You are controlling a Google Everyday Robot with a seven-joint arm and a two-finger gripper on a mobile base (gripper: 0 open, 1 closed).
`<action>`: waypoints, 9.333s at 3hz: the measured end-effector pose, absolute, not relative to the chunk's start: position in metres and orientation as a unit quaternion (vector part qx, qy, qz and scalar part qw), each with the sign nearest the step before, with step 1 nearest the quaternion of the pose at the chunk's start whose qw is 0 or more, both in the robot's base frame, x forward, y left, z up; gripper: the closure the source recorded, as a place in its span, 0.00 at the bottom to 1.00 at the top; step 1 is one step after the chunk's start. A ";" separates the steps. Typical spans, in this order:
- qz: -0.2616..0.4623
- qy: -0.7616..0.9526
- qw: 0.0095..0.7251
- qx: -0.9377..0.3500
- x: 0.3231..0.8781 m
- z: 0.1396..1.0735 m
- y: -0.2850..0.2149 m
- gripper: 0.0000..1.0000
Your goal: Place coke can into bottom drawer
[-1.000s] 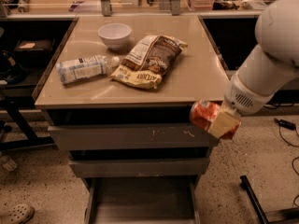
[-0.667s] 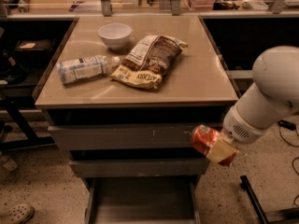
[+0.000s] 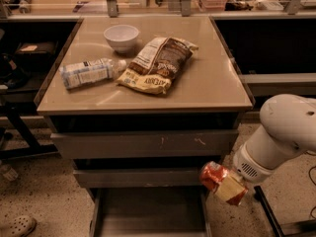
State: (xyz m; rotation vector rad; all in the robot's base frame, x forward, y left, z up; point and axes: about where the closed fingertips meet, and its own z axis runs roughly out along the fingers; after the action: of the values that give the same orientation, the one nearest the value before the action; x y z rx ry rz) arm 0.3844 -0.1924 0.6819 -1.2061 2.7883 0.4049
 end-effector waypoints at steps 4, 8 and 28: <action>0.238 0.937 0.018 -0.255 0.366 0.495 -0.144 1.00; 0.354 0.918 0.042 -0.175 0.371 0.361 -0.080 1.00; 0.196 0.958 0.152 0.142 0.408 0.336 -0.180 0.00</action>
Offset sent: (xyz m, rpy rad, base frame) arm -0.0030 0.0396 -0.2108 0.1448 0.0741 -0.3402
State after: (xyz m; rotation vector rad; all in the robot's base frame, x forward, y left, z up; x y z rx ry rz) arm 0.4082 -0.1800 0.3360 0.4085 2.7499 0.5628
